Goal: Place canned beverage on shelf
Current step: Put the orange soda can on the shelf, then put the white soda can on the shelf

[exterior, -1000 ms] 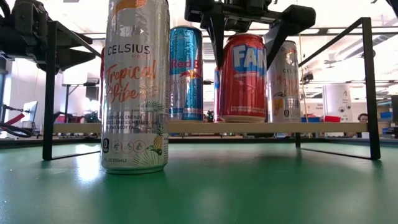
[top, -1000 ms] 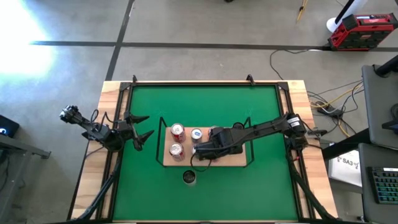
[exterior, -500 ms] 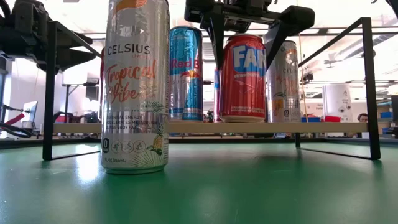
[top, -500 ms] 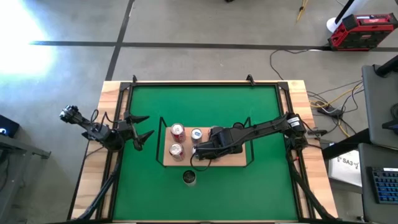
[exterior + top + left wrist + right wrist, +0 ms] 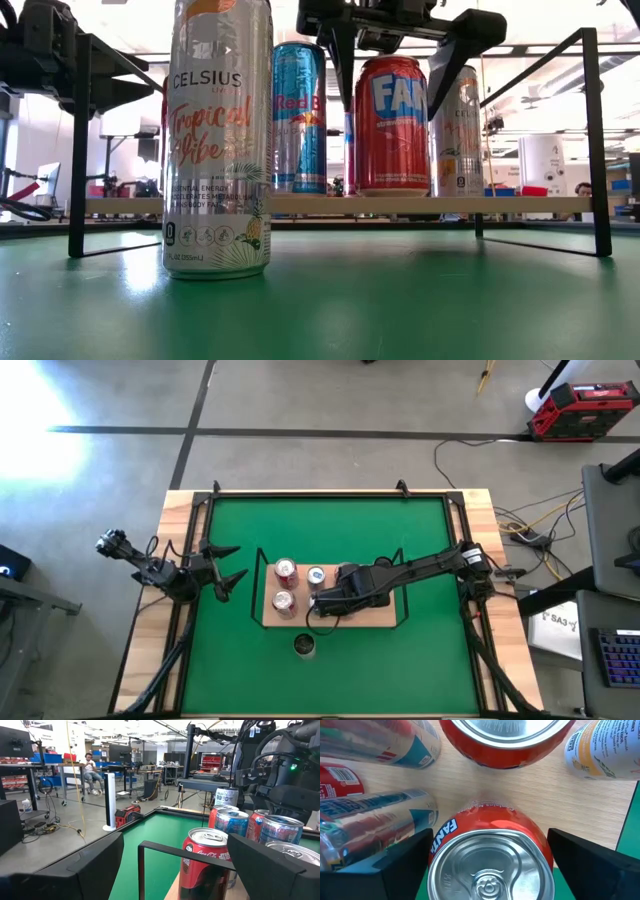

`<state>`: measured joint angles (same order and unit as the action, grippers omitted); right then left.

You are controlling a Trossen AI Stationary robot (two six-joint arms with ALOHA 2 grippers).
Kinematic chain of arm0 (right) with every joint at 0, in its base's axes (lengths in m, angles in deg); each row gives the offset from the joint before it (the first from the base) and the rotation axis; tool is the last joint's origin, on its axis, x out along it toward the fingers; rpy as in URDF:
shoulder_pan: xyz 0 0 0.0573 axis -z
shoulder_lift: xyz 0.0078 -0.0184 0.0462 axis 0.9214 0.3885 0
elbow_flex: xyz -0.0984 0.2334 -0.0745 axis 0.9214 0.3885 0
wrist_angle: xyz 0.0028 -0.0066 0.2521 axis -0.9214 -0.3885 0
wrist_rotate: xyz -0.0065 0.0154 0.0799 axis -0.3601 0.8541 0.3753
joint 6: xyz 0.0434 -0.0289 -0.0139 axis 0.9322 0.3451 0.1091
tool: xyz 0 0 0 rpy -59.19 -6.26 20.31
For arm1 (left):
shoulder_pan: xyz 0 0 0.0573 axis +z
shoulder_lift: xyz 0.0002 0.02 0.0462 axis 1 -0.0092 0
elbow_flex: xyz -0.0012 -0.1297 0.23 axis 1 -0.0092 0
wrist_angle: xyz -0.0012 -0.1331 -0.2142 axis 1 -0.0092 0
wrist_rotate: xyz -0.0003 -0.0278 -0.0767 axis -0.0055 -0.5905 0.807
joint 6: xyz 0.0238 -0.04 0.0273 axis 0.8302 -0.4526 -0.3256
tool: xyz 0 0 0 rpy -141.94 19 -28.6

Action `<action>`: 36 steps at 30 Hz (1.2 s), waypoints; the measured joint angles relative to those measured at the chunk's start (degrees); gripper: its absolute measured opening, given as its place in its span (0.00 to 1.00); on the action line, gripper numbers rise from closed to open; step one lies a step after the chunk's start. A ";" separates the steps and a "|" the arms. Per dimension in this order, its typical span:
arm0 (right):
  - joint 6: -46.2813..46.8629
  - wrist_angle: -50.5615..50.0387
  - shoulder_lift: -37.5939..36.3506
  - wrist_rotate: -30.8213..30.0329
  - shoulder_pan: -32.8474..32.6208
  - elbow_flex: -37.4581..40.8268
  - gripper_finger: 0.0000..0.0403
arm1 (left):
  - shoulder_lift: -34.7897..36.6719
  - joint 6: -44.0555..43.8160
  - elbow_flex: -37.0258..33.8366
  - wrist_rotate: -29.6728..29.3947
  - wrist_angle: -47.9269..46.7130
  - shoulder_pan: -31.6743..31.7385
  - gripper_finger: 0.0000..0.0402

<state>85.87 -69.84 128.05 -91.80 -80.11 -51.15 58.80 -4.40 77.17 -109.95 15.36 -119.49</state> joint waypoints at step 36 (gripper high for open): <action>6.45 -5.01 0.39 8.24 -11.06 -12.20 0.99 | 0.00 0.00 0.00 0.00 0.02 0.02 0.85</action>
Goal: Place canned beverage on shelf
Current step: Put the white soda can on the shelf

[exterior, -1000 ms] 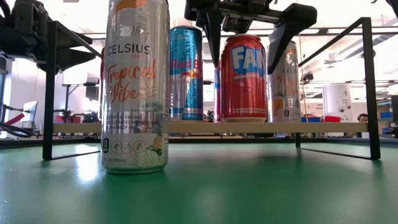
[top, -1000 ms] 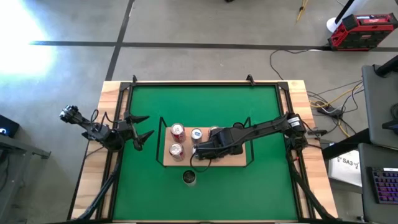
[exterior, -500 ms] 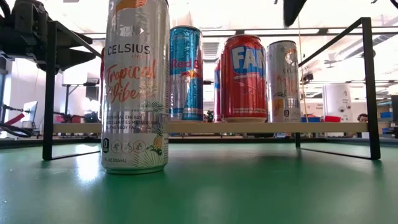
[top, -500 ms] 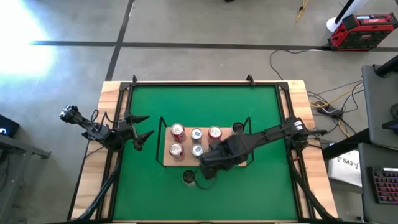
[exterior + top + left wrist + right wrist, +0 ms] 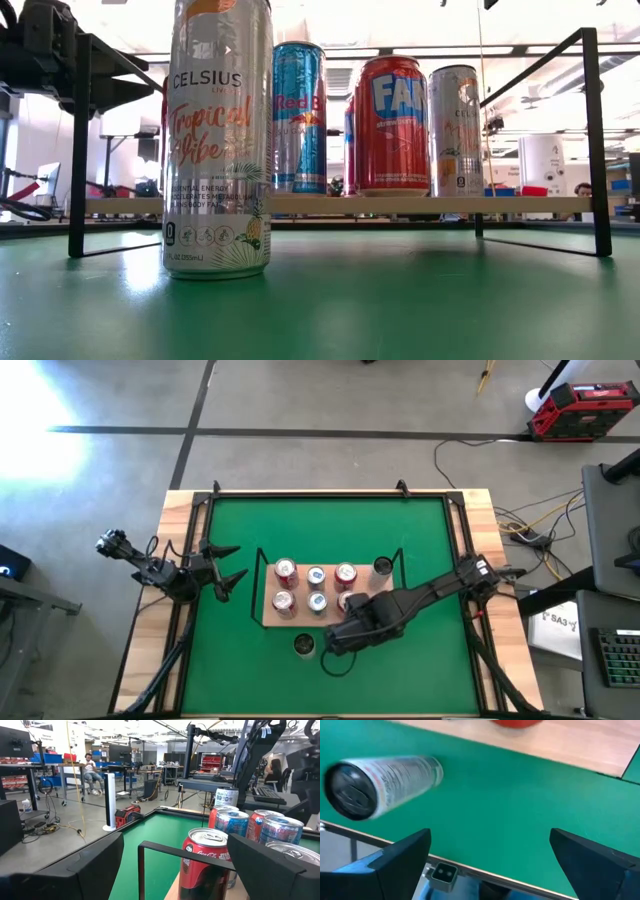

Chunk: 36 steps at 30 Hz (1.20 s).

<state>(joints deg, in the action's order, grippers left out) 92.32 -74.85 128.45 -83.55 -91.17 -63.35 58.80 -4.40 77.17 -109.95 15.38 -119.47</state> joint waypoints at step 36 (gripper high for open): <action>-1.70 11.28 11.30 -28.78 -13.20 0.14 0.99 | 0.00 -0.01 -0.01 0.00 0.01 -0.02 0.85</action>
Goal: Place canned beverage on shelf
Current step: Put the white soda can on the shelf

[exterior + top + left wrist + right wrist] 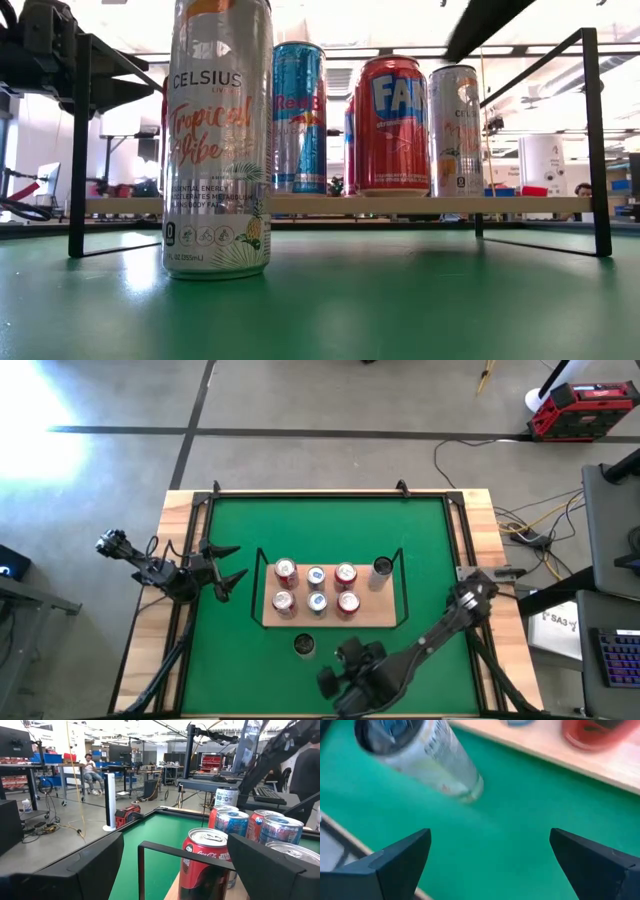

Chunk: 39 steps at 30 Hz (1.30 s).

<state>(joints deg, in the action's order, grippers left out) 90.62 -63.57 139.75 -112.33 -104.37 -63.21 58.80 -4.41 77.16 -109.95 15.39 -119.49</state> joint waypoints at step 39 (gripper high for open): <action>-13.34 17.55 17.77 -29.43 1.29 -13.19 0.99 | -0.02 0.02 0.00 0.00 0.04 0.01 0.85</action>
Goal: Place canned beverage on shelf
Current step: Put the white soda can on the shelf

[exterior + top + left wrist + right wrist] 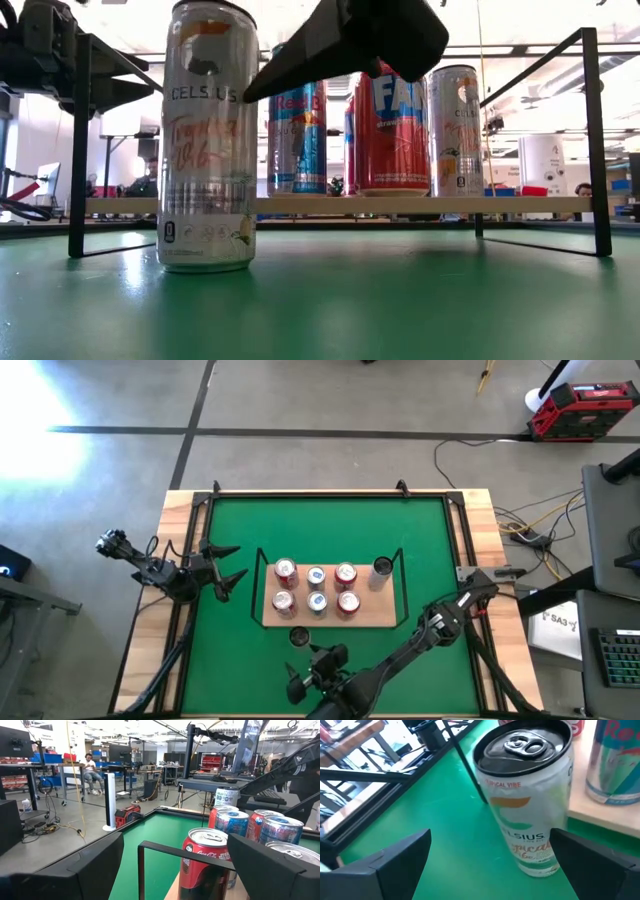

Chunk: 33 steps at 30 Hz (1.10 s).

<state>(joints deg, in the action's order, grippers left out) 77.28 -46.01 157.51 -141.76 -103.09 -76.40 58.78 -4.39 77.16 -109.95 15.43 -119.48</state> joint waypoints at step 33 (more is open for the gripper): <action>7.79 -8.63 0.00 4.86 5.60 0.02 0.99 | 0.00 -0.01 0.00 0.00 -0.07 0.00 0.85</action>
<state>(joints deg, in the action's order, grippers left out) 85.07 -54.65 157.51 -136.90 -97.49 -76.38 58.78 -4.40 77.16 -109.95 15.36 -119.48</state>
